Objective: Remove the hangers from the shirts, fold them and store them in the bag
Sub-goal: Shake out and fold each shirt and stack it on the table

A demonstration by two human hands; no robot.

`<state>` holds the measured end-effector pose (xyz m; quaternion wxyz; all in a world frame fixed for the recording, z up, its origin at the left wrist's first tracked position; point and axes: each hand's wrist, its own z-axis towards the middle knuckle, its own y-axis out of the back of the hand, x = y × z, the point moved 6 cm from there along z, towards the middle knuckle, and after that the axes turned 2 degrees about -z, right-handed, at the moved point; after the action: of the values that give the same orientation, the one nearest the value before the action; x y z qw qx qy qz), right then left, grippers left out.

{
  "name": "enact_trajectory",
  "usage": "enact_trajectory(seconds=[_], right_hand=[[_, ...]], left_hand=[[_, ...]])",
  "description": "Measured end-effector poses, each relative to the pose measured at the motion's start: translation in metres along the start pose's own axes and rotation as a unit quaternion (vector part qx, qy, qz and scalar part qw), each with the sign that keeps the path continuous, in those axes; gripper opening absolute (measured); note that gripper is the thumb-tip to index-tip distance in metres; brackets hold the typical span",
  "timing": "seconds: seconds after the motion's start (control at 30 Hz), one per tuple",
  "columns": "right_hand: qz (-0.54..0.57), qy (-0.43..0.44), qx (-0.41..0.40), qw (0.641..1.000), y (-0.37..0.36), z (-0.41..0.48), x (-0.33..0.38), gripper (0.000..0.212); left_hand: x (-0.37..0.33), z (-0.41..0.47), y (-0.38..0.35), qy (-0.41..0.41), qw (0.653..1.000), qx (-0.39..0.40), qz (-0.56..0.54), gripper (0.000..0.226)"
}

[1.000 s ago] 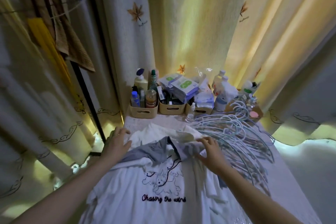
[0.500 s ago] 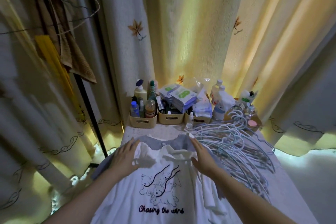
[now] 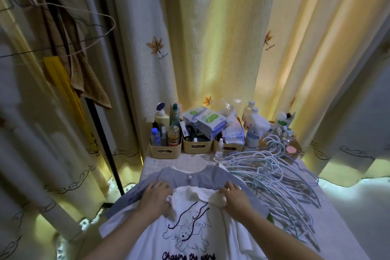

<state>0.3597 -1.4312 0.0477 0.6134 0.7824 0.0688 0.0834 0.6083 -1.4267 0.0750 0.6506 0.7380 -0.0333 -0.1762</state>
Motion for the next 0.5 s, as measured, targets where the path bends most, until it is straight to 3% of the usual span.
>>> enact_trajectory(seconds=[0.1,0.2,0.23,0.33,0.37,0.5], right_hand=[[0.019,0.017,0.014,1.000,-0.001,0.001,0.005,0.074],[0.045,0.011,0.054,0.997,-0.008,-0.002,0.010,0.087],[0.057,0.002,0.044,0.997,-0.008,-0.002,0.010,0.078],[0.106,-0.020,-0.055,0.993,0.007,-0.007,0.008,0.020],[0.115,-0.018,-0.067,0.991,0.013,-0.011,0.007,0.012],[0.234,-0.016,-0.104,0.967,0.048,-0.025,0.000,0.028]], left_hand=[[-0.001,0.001,0.028,0.045,0.968,-0.060,-0.238,0.017],[-0.014,0.004,0.076,0.015,0.927,-0.092,-0.364,0.010],[-0.019,0.003,0.092,-0.006,0.916,-0.095,-0.389,0.008],[-0.029,-0.003,0.129,-0.041,0.893,-0.101,-0.436,0.010],[-0.030,-0.006,0.137,-0.041,0.882,-0.105,-0.457,0.011],[-0.024,-0.016,0.163,-0.035,0.867,-0.130,-0.479,0.012]])
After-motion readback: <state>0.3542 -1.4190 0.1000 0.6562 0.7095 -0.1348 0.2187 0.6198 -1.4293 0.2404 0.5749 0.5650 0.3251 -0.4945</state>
